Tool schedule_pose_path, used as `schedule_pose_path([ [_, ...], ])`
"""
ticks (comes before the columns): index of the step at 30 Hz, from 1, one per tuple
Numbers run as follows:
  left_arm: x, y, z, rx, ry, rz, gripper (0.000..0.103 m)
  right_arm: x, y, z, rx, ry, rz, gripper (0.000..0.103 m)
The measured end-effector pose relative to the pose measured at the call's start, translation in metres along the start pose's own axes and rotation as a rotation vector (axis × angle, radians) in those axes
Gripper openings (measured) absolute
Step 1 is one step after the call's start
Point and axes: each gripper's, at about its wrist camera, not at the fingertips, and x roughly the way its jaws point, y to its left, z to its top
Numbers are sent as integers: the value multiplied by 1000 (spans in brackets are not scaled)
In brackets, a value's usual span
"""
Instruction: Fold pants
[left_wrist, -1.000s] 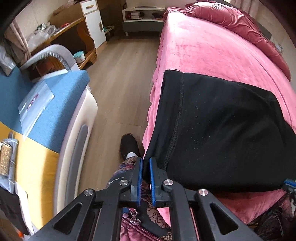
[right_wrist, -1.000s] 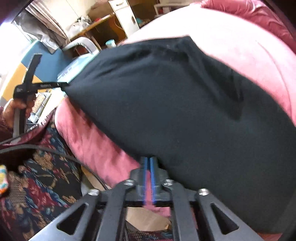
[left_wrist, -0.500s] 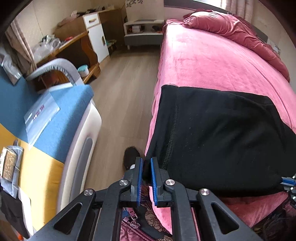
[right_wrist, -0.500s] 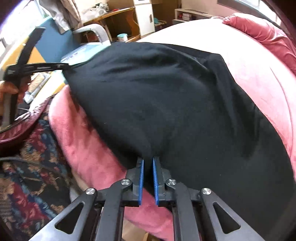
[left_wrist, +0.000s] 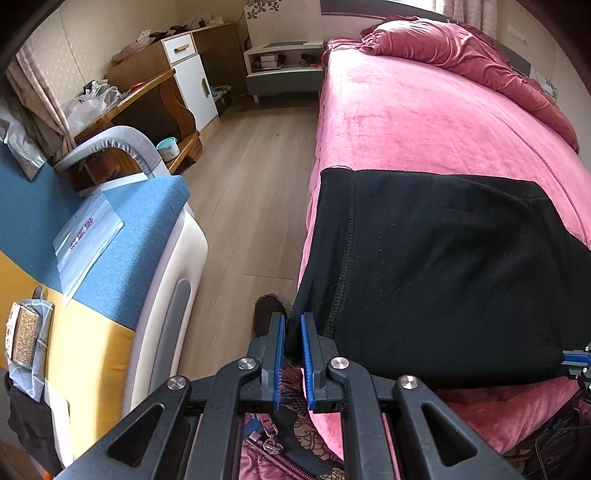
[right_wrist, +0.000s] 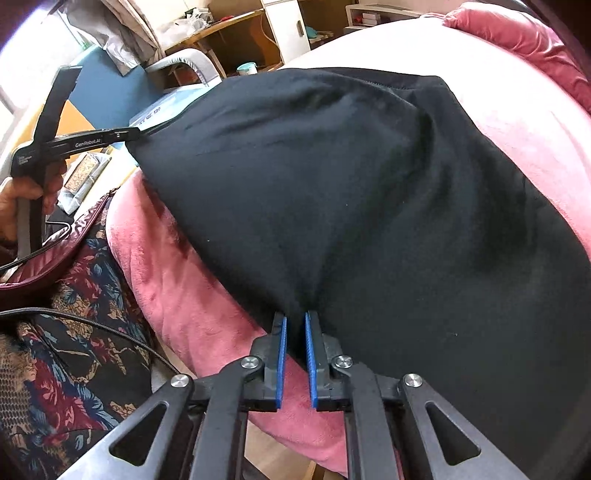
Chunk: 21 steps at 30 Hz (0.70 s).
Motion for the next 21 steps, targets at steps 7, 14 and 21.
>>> schedule_pose_path([
  [7, -7, 4, -2, -21, 0, 13, 29, -5, -10, 0, 46, -17, 38, 14],
  [14, -43, 16, 6, -58, -96, 86, 30, -22, -15, -3, 88, -45, 94, 42],
  [21, -65, -5, 30, -75, -180, -119, 32, -62, -46, -30, 265, -138, 136, 42],
])
